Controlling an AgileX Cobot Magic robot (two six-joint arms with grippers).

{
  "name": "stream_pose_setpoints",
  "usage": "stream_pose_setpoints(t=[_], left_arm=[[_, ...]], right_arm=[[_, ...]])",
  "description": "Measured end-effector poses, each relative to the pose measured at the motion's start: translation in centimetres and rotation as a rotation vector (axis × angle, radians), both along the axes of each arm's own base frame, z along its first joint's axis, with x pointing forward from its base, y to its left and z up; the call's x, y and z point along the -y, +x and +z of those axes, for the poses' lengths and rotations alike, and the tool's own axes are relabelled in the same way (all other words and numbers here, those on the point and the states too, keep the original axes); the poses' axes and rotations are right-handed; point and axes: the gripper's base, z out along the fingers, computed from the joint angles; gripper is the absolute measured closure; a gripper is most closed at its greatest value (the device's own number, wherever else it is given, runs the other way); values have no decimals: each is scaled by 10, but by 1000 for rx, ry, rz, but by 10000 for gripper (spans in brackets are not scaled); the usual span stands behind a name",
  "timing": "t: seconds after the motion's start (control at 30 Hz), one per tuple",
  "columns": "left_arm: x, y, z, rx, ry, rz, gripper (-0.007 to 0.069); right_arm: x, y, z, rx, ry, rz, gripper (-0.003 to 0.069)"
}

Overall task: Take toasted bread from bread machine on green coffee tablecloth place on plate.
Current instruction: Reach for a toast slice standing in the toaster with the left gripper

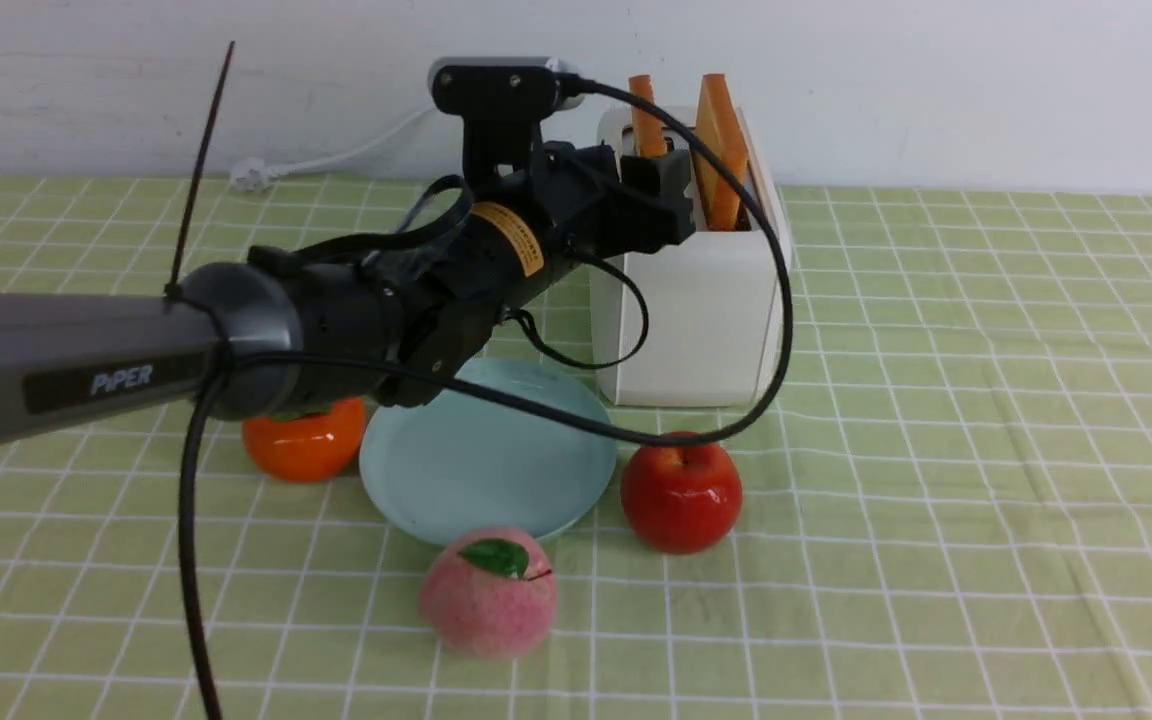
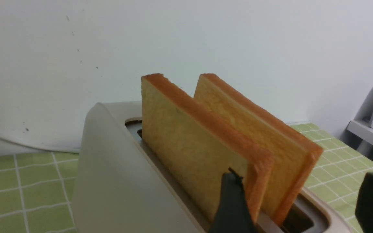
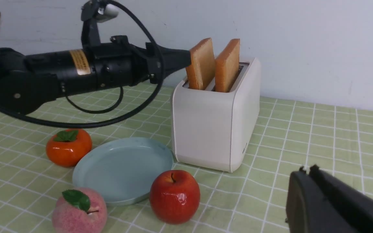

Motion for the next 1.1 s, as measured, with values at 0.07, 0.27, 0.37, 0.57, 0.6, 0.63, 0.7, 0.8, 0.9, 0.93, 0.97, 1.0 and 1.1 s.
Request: stream_pose_setpoints(t=[0.07,0.27,0.37,0.57,0.6,0.63,0.7,0.8,0.9,0.93,0.97,1.0,1.1], left_arm=[[2,5,-1,-7,6,4,144],[11,27,-9,-88,75,37,144],[11,29,-12,-103,86,41,144],[13,29,-8,-46,48,26,169],[14,30,-8,-26,45,22,195],[14,30,-8,-21,49,22,207],[14,31,-9,-7,66,27,239],[15,34,-9,6,71,36,261],[18,42,-11,5,59,47,272],[19,44,-11,2,56,50,272],[20,46,-11,-6,53,55,276],[20,48,-11,-19,55,61,284],[20,50,-8,-51,58,74,331]], right_arm=[[0,0,0,1,-3,1,652],[0,0,0,3,-2,0,647],[0,0,0,4,-1,-1,645],[0,0,0,4,-1,-1,643],[0,0,0,4,-1,-1,641],[0,0,0,4,-1,-1,641],[0,0,0,3,-2,0,641],[0,0,0,3,-2,0,641],[0,0,0,-2,-4,5,641],[-1,0,0,-3,-4,7,641],[-1,0,0,-4,-4,8,638],[-1,0,-1,-5,-5,9,638],[-1,0,-1,-6,-5,11,638]])
